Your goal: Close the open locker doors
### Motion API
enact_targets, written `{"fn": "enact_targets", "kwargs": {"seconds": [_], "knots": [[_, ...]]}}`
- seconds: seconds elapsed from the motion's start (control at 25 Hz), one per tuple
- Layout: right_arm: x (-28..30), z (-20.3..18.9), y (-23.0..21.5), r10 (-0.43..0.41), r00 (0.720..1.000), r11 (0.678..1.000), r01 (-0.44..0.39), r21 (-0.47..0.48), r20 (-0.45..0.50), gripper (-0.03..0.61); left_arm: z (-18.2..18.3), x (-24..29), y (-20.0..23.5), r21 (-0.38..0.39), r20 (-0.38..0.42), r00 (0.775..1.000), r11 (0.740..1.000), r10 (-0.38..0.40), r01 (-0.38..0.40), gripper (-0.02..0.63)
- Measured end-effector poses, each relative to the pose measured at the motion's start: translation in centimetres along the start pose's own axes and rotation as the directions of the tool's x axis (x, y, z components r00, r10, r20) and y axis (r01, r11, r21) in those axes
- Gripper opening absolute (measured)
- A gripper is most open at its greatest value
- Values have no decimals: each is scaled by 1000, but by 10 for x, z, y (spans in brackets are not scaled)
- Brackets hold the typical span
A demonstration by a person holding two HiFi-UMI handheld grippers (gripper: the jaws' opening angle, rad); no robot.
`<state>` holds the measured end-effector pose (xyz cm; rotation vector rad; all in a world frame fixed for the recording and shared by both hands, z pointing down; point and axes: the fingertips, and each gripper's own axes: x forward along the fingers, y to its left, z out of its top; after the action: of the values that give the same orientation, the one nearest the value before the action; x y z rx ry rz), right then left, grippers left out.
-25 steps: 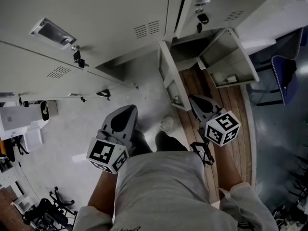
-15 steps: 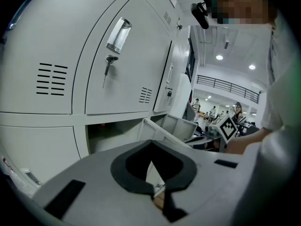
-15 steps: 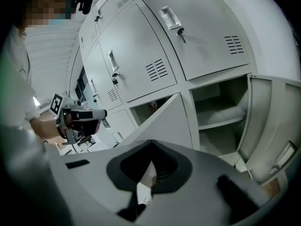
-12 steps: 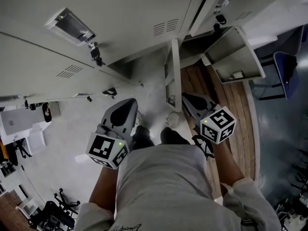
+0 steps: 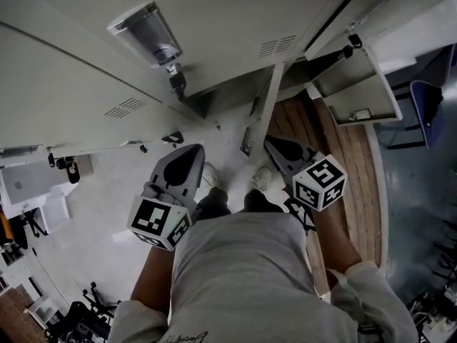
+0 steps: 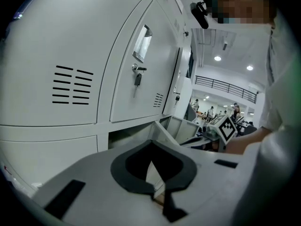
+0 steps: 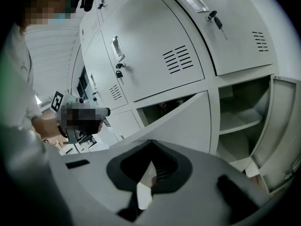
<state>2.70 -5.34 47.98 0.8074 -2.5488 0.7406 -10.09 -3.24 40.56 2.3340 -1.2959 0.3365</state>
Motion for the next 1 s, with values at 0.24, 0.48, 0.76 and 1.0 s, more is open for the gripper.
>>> {"fn": "enact_targets", "kwargs": {"seconds": [0.24,0.48,0.76,1.0], "knots": [[24,9,11,-15,1000,1000,15,-4,7,25,2,-17,26,3,2,1000,1000,4,-4,15],[44,17,16,-51,999,999,51,1,19,25,3,-28,47,8,7,1000,1000,-5,5,15],[69,30,19,-78,996,997,77,16,41,25,7,-35,69,24,5,1000,999,-23,23,15],[91,40,22,-97,993,995,96,26,61,25,7,-44,88,34,-1,999,999,-34,34,15]]}}
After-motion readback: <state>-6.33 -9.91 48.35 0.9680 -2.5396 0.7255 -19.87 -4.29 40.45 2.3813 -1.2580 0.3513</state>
